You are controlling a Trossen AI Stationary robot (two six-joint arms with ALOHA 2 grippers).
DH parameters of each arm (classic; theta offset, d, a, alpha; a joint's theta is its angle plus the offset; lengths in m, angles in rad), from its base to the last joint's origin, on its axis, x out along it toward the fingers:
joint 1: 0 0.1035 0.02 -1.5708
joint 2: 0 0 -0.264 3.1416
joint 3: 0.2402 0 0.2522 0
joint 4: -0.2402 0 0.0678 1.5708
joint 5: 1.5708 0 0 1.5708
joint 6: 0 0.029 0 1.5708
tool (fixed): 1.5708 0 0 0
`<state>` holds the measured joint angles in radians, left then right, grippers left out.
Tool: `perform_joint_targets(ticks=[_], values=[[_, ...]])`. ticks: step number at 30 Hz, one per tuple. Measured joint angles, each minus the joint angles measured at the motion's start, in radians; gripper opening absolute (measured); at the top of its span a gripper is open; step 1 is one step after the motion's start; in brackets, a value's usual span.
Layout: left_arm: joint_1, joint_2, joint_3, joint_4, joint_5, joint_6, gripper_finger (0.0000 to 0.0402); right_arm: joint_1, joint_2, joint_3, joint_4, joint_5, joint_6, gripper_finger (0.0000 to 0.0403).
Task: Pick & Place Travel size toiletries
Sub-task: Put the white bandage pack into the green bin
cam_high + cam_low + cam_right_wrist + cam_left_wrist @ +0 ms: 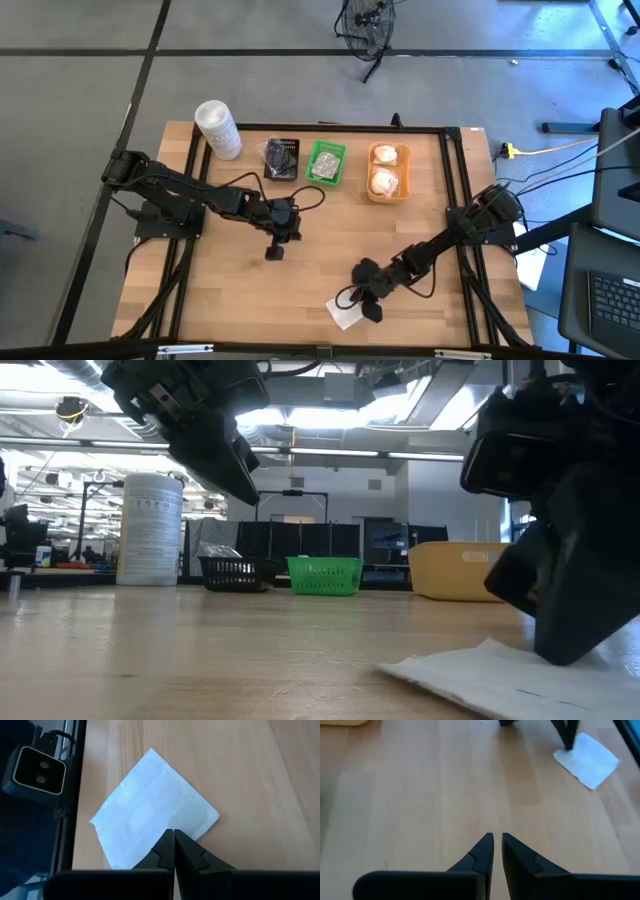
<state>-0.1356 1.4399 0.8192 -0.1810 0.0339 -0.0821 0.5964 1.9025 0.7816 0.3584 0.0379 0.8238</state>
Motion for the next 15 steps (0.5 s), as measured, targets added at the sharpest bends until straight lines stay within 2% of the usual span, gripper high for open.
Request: perform_joint_targets(ticks=[6, 12, 15], values=[[0.001, 0.000, 0.000, -0.001, -0.031, 0.012, 0.0031, -0.023, 0.019, 0.043, -0.043, 0.077, 0.038, 0.0002], [-0.003, 0.000, 0.000, -0.002, -0.027, 0.065, 0.0031, -0.077, 0.021, 0.046, -0.087, 0.267, 0.125, 0.0002], [-0.011, 0.000, 0.000, -0.002, 0.006, 0.115, 0.0031, -0.099, 0.020, 0.047, -0.128, 0.329, 0.190, 0.0002]])
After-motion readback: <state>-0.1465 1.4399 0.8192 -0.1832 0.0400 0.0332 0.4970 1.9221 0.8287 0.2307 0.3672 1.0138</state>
